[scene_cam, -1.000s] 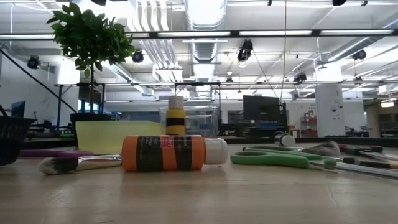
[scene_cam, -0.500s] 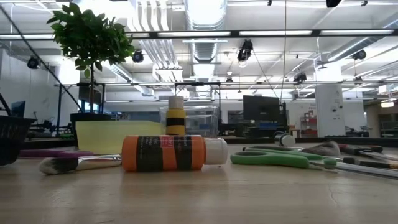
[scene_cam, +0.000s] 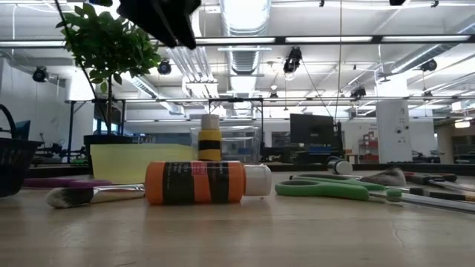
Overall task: Pick & Place Paint Supplies
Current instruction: Put the yellow paint bottle into the black bin
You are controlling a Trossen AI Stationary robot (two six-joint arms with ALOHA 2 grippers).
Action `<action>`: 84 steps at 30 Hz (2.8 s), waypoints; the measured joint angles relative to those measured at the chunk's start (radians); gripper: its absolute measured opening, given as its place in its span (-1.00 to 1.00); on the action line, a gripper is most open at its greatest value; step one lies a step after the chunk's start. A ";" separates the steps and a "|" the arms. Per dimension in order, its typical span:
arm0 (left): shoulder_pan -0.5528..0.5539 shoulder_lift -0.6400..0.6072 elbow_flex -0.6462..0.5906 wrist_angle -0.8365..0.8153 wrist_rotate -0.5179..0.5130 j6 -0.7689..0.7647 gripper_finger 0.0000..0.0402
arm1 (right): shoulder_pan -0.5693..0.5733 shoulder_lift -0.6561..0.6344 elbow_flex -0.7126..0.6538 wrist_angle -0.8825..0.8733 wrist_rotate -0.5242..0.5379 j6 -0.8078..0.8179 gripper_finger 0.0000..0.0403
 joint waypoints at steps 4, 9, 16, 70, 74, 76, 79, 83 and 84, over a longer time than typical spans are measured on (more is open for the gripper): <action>-0.005 0.075 0.000 0.033 0.011 0.004 0.12 | 0.000 0.001 0.000 -0.024 -0.001 -0.003 0.13; -0.005 0.134 0.001 0.079 0.044 0.026 -0.03 | 0.000 0.002 -0.002 -0.050 -0.023 -0.003 0.13; 0.004 0.172 0.001 0.145 0.046 0.005 -0.09 | 0.000 0.002 -0.019 -0.128 -0.033 0.001 0.13; 0.122 0.233 -0.171 0.364 0.103 -0.181 0.33 | 0.004 0.000 -0.152 -0.098 -0.164 0.097 0.13; 0.123 0.233 -0.171 0.366 0.109 -0.176 0.07 | 0.004 0.000 -0.152 -0.098 -0.163 0.098 0.13; 0.123 0.233 -0.171 0.366 0.119 -0.168 -0.06 | 0.004 0.000 -0.152 -0.098 -0.164 0.098 0.13; 0.123 0.232 -0.170 0.373 0.125 -0.162 -0.26 | 0.004 0.000 -0.152 -0.099 -0.163 0.100 0.13; 0.123 0.231 -0.170 0.373 0.126 -0.161 -0.42 | 0.004 0.000 -0.152 -0.100 -0.163 0.100 0.13; 0.123 0.231 -0.170 0.373 0.127 -0.161 -0.42 | 0.004 0.000 -0.152 -0.100 -0.163 0.101 0.13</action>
